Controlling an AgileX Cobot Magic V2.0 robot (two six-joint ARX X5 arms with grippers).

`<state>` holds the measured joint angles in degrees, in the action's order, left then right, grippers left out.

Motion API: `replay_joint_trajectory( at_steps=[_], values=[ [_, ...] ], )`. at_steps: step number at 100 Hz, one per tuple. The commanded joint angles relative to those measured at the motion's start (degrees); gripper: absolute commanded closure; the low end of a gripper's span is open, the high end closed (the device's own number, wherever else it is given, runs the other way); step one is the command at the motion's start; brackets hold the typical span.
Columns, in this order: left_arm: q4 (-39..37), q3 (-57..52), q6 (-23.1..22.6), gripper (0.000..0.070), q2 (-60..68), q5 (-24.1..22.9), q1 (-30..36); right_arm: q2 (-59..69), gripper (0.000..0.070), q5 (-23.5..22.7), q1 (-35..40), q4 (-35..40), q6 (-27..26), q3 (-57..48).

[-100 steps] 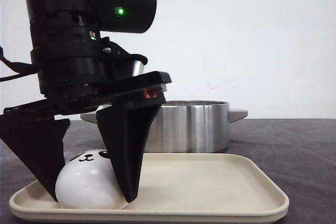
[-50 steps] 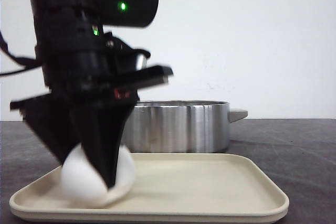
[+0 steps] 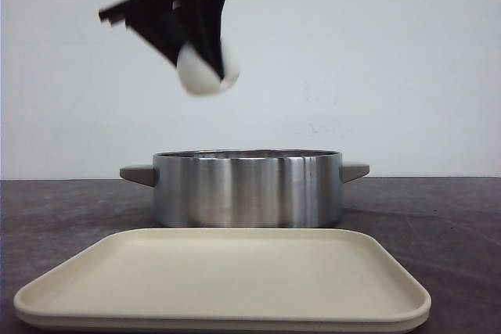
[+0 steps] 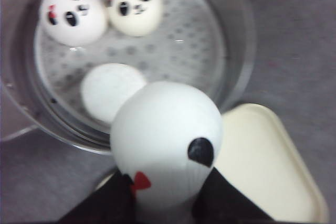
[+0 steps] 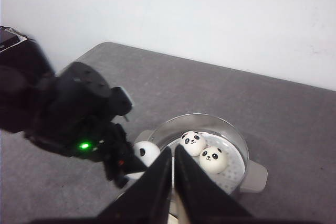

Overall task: Steam buns
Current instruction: 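Lift the bun, lower it into the pot, open the left gripper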

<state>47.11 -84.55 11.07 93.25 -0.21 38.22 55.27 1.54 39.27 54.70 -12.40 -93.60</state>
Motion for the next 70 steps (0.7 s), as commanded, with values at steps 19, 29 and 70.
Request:
replay_joint_trajectory(
  at_steps=[19,29,70],
  values=[
    [-4.55,-1.25,-1.55,0.0700,8.44,0.20,-5.38,0.46,0.0700,-0.04,0.42,-0.09,-0.33,-1.11],
    [-4.74,-1.25,-1.51,0.0696,10.82,0.87,-6.14,0.46,0.0700,0.00,0.42,0.70,-0.15,-1.11],
    [-7.72,-1.27,0.37,0.0134,12.66,3.63,-4.66,0.87,0.0700,0.07,0.42,1.14,0.85,-1.11]
  ],
)
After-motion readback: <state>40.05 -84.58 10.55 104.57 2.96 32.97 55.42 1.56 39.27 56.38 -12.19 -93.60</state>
